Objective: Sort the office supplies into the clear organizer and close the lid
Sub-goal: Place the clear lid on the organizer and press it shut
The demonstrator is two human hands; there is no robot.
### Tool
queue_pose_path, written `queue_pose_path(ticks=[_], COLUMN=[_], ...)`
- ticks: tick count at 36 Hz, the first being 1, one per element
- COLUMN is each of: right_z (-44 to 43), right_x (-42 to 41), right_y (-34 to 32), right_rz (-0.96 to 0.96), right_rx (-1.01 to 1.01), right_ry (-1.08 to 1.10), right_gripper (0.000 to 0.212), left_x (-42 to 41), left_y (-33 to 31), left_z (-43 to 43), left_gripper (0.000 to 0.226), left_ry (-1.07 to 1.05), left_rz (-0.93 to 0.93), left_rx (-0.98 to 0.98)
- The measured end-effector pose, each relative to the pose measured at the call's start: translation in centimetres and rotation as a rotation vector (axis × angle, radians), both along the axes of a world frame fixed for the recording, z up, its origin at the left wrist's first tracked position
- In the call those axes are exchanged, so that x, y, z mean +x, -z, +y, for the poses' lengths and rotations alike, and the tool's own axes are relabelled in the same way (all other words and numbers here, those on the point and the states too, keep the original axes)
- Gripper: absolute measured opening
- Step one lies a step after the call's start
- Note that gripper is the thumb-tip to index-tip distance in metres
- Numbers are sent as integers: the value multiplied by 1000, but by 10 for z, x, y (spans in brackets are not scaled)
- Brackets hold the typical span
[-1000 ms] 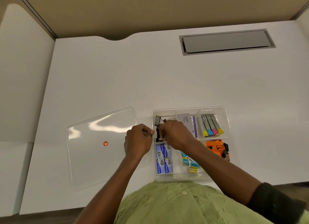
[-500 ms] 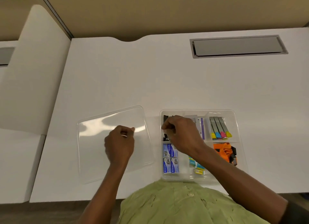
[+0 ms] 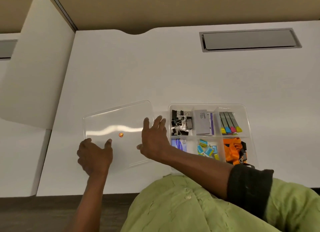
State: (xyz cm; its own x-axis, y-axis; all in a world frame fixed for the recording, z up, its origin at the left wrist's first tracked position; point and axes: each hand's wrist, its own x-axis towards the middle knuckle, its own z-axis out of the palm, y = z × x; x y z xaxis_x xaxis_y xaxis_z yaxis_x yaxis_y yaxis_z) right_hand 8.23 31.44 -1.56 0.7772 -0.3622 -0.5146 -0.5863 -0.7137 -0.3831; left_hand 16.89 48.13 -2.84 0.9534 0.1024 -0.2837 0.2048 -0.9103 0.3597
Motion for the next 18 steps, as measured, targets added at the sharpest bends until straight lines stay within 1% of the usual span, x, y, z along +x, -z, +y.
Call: queue_pose_path(ticks=[3, 7, 11, 18], right_z=[2, 12, 20, 27], right_x=[1, 0, 0, -3], right_y=[11, 20, 21, 14], right_rz=[22, -53, -93, -156], right_rx=[62, 118, 167, 251], right_ry=[93, 203, 277, 382], right_gripper=[111, 103, 99, 96], left_x=[-3, -3, 11, 31], left_y=[3, 5, 5, 7], left_z=[-1, -2, 1, 4], left_gripper=[85, 88, 88, 94], left_ry=[22, 37, -51, -142], left_rz=[41, 48, 36, 72], left_rx=[-15, -20, 0, 88])
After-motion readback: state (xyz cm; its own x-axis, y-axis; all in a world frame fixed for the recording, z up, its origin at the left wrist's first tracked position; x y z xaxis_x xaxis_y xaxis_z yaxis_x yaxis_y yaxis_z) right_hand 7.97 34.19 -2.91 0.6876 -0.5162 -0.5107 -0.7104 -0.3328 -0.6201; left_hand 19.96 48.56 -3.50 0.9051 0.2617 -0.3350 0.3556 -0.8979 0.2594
